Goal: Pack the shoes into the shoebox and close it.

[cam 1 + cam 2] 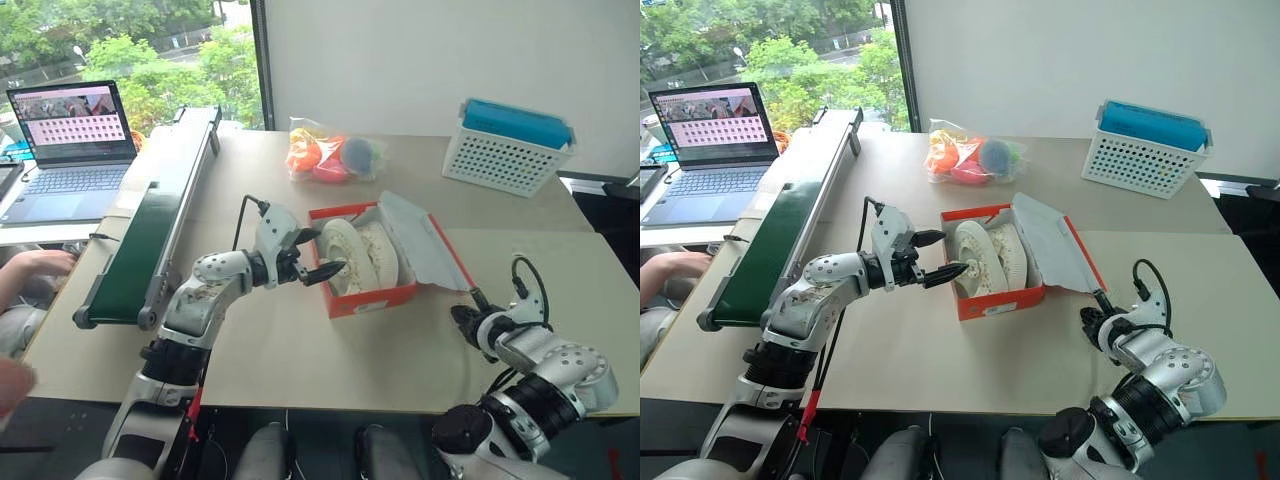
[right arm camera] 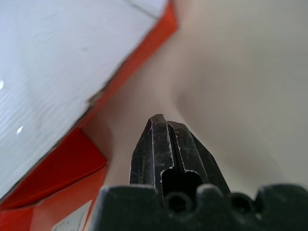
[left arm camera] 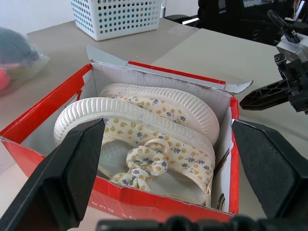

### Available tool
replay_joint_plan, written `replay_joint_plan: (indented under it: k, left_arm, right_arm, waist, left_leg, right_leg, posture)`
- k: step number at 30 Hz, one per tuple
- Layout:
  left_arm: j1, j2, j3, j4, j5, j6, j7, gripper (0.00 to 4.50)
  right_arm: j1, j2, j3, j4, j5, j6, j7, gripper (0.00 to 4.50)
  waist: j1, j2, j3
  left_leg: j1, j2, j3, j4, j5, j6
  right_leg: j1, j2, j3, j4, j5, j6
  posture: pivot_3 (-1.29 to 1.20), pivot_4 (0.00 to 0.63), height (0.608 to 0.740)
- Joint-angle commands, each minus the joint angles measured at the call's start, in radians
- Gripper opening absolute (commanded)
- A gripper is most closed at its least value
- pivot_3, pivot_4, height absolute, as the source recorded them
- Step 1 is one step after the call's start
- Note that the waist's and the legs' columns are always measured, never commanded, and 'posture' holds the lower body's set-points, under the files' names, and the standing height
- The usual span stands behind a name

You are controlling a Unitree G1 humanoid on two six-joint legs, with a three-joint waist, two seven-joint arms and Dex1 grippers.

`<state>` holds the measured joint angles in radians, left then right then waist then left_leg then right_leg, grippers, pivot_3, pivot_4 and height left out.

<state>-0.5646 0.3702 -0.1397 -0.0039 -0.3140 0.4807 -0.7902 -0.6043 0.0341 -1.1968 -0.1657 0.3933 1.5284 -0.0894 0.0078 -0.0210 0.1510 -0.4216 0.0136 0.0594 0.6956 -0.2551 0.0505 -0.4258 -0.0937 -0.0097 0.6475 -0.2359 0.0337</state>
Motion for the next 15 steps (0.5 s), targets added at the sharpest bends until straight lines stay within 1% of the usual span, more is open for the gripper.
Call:
replay_joint_plan:
  k: [1, 4, 7, 15]
  left_arm:
    - [-0.028, -0.001, 0.010, -0.022, 0.000, -0.021, -0.003, 4.50]
    - [-0.031, -0.002, 0.010, -0.020, 0.000, -0.021, -0.003, 4.50]
    - [-0.033, -0.006, 0.010, -0.017, 0.001, -0.021, 0.000, 4.50]
    - [-0.044, -0.006, 0.011, -0.009, 0.003, -0.024, -0.001, 4.50]
  right_arm:
    - [-0.050, 0.009, -0.060, 0.036, 0.015, -0.038, -0.030, 0.01]
    - [-0.076, 0.010, -0.092, 0.092, 0.033, -0.073, -0.046, 0.01]
    - [-0.102, 0.008, -0.113, 0.190, 0.061, -0.128, -0.050, 0.01]
    - [-0.122, -0.042, -0.105, 0.455, 0.148, -0.315, -0.062, 0.01]
  waist:
    - [-0.005, 0.000, 0.000]
    - [-0.012, 0.001, 0.000]
    - [-0.021, 0.001, 0.000]
    - [-0.034, 0.001, 0.000]
  left_leg:
    - [0.001, 0.000, 0.000, 0.000, 0.000, 0.000]
    - [0.001, 0.000, 0.000, 0.000, 0.000, 0.000]
    - [0.002, 0.000, 0.000, 0.000, 0.000, 0.000]
    - [0.004, 0.001, 0.000, -0.001, 0.000, 0.000]
  right_leg:
    - [0.000, 0.000, 0.000, 0.000, 0.000, 0.000]
    - [0.000, 0.000, 0.000, -0.001, 0.000, 0.000]
    - [0.000, 0.001, 0.001, 0.000, 0.000, 0.000]
    - [0.002, 0.001, 0.001, -0.001, 0.000, 0.000]
  posture:
    - [0.00, 0.150, 0.705]
    - [0.00, 0.150, 0.705]
    - [0.00, 0.150, 0.705]
    - [0.00, 0.150, 0.705]
